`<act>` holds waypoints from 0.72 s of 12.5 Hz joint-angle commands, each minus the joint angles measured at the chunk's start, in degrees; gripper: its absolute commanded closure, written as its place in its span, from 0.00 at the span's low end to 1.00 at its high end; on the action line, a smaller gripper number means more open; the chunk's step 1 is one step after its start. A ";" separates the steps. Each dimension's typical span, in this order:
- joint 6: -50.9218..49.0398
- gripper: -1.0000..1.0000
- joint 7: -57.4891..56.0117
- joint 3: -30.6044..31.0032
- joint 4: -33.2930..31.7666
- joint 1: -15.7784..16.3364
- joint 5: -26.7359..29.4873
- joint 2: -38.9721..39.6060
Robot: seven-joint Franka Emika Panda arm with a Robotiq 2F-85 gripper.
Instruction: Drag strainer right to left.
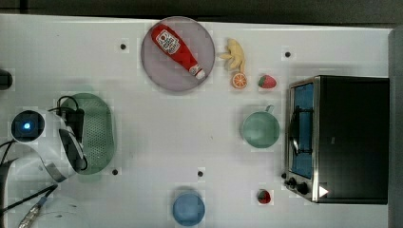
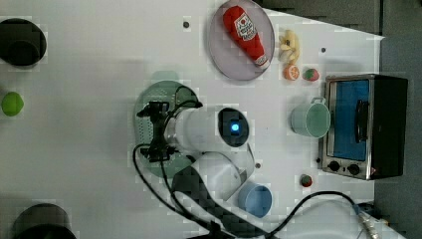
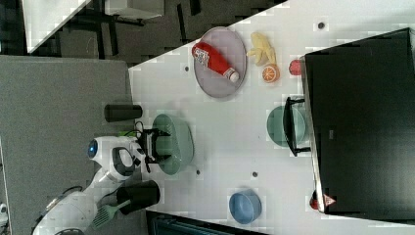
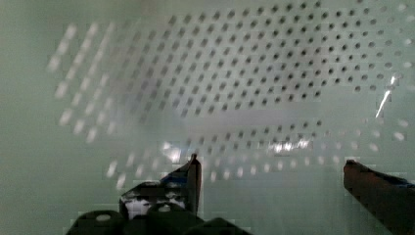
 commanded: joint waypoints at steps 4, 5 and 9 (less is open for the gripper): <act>-13.08 0.00 -12.60 -5.43 1.76 2.23 -2.75 -8.18; -17.68 0.00 -17.88 -7.69 1.79 2.10 -3.65 -11.51; -32.62 0.00 -35.39 -19.93 2.11 1.20 -6.75 -26.37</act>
